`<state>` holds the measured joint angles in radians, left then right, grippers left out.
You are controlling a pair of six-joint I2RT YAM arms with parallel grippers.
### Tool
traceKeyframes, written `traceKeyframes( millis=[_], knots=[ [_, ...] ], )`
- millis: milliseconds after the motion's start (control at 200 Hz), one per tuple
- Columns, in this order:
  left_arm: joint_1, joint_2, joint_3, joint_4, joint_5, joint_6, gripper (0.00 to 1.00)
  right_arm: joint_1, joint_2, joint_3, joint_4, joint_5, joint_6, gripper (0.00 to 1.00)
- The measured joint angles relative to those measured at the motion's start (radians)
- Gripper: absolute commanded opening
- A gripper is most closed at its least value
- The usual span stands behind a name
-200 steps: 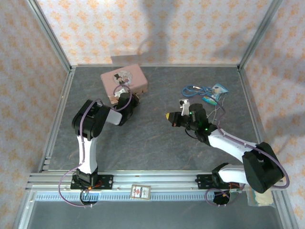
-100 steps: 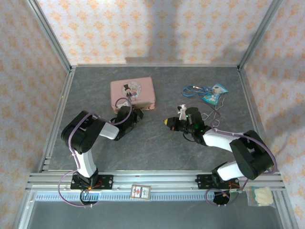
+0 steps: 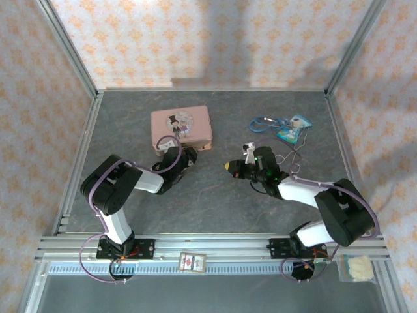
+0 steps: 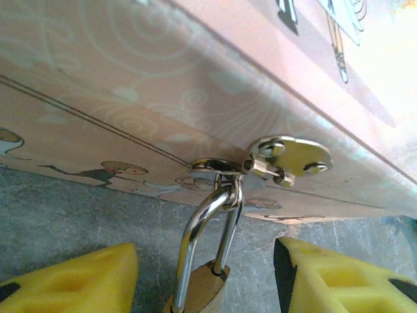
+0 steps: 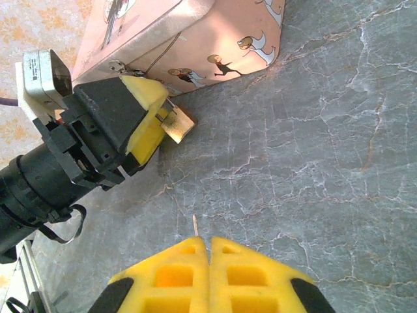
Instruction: Unlock a padlock with a key
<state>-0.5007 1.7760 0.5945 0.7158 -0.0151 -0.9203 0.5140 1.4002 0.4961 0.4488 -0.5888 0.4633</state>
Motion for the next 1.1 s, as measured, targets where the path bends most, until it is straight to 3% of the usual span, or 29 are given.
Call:
traceKeyframes(
  millis=[325,515,701,1096],
  knots=[
    [-0.010,0.079,0.046,0.053,-0.058,-0.019,0.38,0.000,-0.030,0.000,-0.007,0.017,-0.002,0.00],
    [-0.008,0.117,0.062,0.083,-0.064,-0.023,0.18,0.000,-0.034,0.000,-0.014,0.026,-0.003,0.00],
    [-0.008,0.126,0.078,0.106,-0.002,-0.027,0.03,0.000,-0.034,-0.001,-0.012,0.024,0.000,0.00],
    [-0.010,0.102,0.012,0.240,0.161,-0.159,0.00,0.000,0.105,-0.031,0.158,-0.050,0.131,0.00]
  ],
)
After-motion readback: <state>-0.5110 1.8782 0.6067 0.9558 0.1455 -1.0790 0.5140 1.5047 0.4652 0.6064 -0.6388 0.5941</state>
